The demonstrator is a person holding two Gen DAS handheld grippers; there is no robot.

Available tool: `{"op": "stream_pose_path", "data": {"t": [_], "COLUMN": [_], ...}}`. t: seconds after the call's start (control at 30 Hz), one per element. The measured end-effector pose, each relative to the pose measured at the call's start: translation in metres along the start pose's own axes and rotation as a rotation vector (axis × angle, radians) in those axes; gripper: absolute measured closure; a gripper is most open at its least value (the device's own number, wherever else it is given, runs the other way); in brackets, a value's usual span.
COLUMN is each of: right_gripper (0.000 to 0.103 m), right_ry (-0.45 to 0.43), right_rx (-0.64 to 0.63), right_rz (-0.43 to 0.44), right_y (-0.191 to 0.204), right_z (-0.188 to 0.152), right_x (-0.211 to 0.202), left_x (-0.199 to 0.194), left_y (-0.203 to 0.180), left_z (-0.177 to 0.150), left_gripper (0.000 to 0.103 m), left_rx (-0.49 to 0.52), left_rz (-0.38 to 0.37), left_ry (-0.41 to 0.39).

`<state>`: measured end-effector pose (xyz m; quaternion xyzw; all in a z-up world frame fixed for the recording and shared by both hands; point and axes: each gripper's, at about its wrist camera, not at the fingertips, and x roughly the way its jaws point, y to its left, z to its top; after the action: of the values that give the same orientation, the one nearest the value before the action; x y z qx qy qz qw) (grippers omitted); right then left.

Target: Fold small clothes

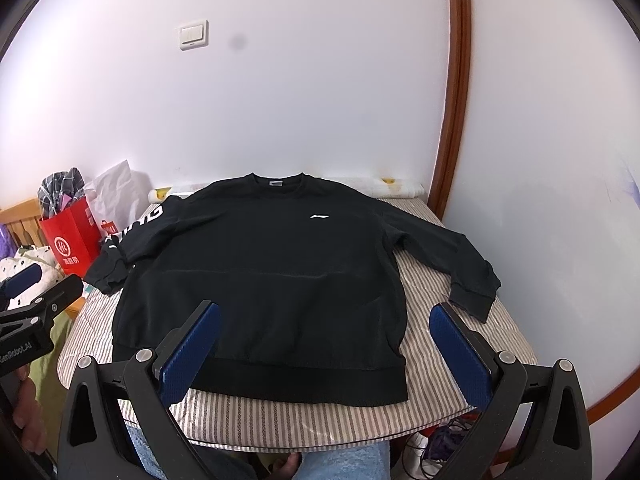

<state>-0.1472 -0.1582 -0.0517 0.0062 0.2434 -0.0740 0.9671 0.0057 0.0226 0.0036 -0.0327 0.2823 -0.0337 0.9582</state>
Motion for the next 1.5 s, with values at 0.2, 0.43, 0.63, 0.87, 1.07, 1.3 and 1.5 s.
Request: {"op": "stream_pose_path", "data": {"t": [0.2, 0.43, 0.63, 0.87, 1.07, 1.3, 1.5], "right_gripper": [0.000, 0.000, 0.000, 0.000, 0.000, 0.000, 0.000], "right_ry": [0.018, 0.079, 0.135, 0.176, 0.202, 0.263, 0.293], "right_rx": [0.007, 0.028, 0.038, 0.045, 0.026, 0.003, -0.007], "right_rz": [0.034, 0.044, 0.048, 0.054, 0.044, 0.036, 0.027], "right_y": [0.001, -0.005, -0.007, -0.003, 0.004, 0.012, 0.012], "right_z": [-0.003, -0.011, -0.015, -0.014, -0.010, -0.012, -0.017], "right_x": [0.020, 0.065, 0.114, 0.163, 0.195, 0.232, 0.248], "left_x": [0.029, 0.101, 0.162, 0.219, 0.258, 0.280, 0.280], "left_y": [0.014, 0.051, 0.099, 0.163, 0.184, 0.189, 0.199], "left_z": [0.000, -0.014, -0.027, -0.033, -0.031, -0.025, -0.020], "left_gripper": [0.001, 0.001, 0.003, 0.023, 0.024, 0.034, 0.082], "left_rx": [-0.019, -0.033, -0.073, -0.186, -0.193, -0.157, -0.175], "left_rz": [0.020, 0.122, 0.206, 0.184, 0.222, 0.332, 0.391], "left_ry": [0.018, 0.148, 0.241, 0.256, 0.292, 0.280, 0.275]}}
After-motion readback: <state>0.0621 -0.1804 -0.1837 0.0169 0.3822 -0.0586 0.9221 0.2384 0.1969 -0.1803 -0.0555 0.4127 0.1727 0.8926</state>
